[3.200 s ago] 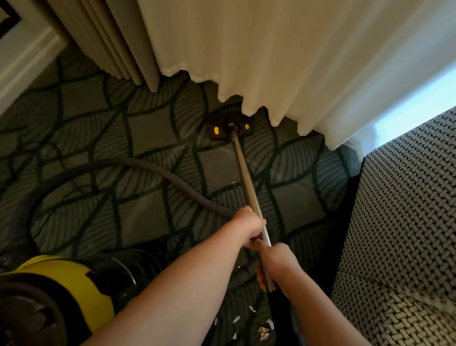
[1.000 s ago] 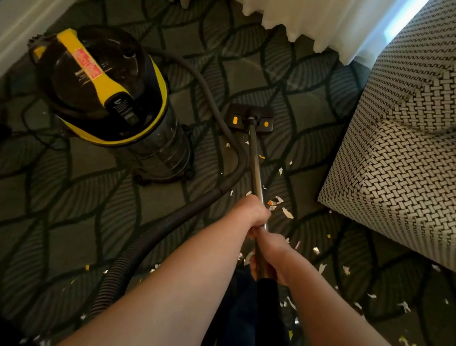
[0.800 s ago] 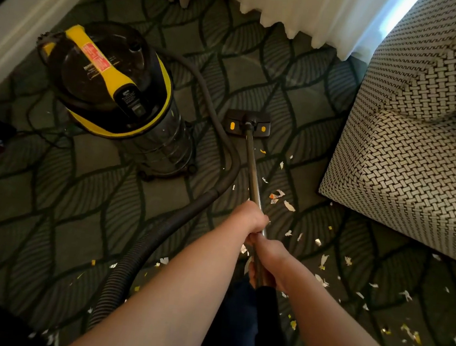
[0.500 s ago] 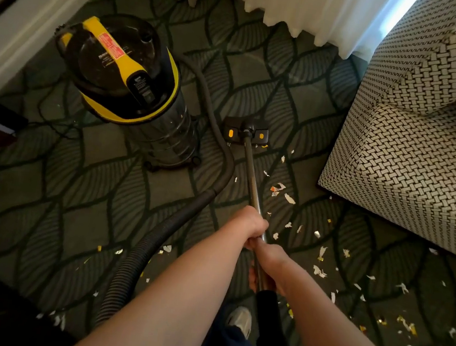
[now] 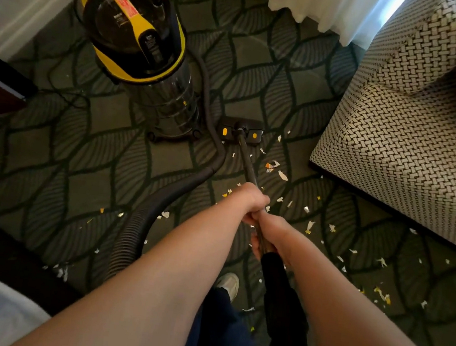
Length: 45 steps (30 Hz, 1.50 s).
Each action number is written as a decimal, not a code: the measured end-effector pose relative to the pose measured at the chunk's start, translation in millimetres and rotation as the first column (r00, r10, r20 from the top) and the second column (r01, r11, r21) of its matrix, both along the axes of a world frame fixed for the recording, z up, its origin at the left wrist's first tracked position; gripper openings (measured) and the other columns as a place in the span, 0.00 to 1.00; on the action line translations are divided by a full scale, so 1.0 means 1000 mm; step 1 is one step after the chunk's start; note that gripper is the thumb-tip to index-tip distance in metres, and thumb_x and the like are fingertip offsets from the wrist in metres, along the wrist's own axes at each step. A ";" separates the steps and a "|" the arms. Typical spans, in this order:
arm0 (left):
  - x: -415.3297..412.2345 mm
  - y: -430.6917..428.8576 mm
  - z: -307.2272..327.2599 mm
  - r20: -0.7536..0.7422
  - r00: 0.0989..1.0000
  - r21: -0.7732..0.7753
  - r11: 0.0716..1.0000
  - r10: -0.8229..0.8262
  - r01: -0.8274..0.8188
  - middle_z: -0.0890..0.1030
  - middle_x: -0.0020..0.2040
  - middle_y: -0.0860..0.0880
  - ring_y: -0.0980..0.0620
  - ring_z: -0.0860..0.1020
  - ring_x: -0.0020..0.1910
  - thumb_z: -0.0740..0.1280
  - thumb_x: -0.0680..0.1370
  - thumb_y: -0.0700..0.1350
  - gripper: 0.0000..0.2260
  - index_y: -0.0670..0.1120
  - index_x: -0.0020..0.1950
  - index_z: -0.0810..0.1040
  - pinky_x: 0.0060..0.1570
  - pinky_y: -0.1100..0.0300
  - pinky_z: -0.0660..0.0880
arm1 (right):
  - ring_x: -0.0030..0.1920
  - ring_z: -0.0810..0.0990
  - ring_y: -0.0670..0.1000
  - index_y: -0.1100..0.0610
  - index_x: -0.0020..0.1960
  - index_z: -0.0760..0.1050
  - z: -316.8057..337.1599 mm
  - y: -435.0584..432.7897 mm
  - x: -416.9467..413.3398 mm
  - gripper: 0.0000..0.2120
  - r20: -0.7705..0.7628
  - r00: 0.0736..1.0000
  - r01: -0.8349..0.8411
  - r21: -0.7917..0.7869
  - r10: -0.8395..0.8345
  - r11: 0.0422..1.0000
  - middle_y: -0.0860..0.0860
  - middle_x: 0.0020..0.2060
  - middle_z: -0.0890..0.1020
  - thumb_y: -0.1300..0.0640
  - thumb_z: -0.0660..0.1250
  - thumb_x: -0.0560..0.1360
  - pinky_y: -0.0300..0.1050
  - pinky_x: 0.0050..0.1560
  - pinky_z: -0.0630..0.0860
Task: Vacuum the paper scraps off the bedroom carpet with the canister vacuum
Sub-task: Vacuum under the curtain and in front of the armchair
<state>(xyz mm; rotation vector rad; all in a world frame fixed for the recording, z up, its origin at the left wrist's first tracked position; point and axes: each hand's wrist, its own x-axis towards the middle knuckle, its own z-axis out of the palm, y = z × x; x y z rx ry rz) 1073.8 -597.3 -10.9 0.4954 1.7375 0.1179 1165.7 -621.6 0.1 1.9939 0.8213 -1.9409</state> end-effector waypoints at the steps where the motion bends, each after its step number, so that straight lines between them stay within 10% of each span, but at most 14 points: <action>1: 0.002 -0.004 0.003 0.009 1.000 0.001 1.000 0.010 -0.010 0.77 0.41 0.42 0.45 0.78 0.39 0.63 0.79 0.43 0.08 0.40 0.55 0.74 0.48 0.50 0.81 | 0.21 0.71 0.51 0.62 0.55 0.72 0.004 -0.003 0.002 0.22 0.004 1.000 -0.009 0.001 0.009 1.000 0.54 0.25 0.72 0.43 0.55 0.82 0.41 0.23 0.70; 21: 0.021 -0.083 0.028 0.104 0.994 -0.147 0.989 0.030 -0.015 0.75 0.41 0.43 0.44 0.80 0.47 0.62 0.81 0.44 0.06 0.41 0.49 0.71 0.38 0.56 0.79 | 0.21 0.74 0.51 0.63 0.62 0.70 0.019 -0.080 0.027 0.22 -0.052 0.999 -0.018 -0.101 0.013 0.995 0.56 0.28 0.75 0.45 0.56 0.83 0.40 0.23 0.72; 26: 0.004 -0.120 0.016 0.143 0.943 -0.209 0.940 0.300 -0.268 0.76 0.41 0.44 0.48 0.77 0.38 0.59 0.82 0.48 0.10 0.43 0.54 0.74 0.43 0.53 0.79 | 0.39 0.83 0.56 0.61 0.62 0.74 0.009 -0.109 0.022 0.23 -0.142 0.978 0.106 -0.280 -0.150 0.954 0.60 0.42 0.81 0.44 0.55 0.81 0.50 0.41 0.81; 31: -0.025 -0.145 0.004 0.101 0.889 -0.240 0.878 0.447 -0.414 0.78 0.41 0.44 0.46 0.78 0.40 0.54 0.82 0.56 0.18 0.44 0.51 0.76 0.44 0.53 0.78 | 0.47 0.82 0.55 0.61 0.51 0.78 0.015 -0.112 -0.005 0.16 -0.201 0.979 -0.024 -0.222 -0.021 0.975 0.57 0.45 0.83 0.52 0.56 0.82 0.49 0.49 0.80; 45: -0.087 -0.209 -0.017 0.132 0.872 -0.232 0.870 0.471 -0.435 0.78 0.35 0.43 0.48 0.78 0.32 0.62 0.79 0.54 0.17 0.39 0.51 0.78 0.39 0.54 0.79 | 0.53 0.76 0.55 0.60 0.60 0.72 -0.036 -0.117 -0.090 0.10 0.007 0.998 -0.068 -0.036 0.069 0.997 0.55 0.51 0.77 0.57 0.61 0.80 0.50 0.52 0.76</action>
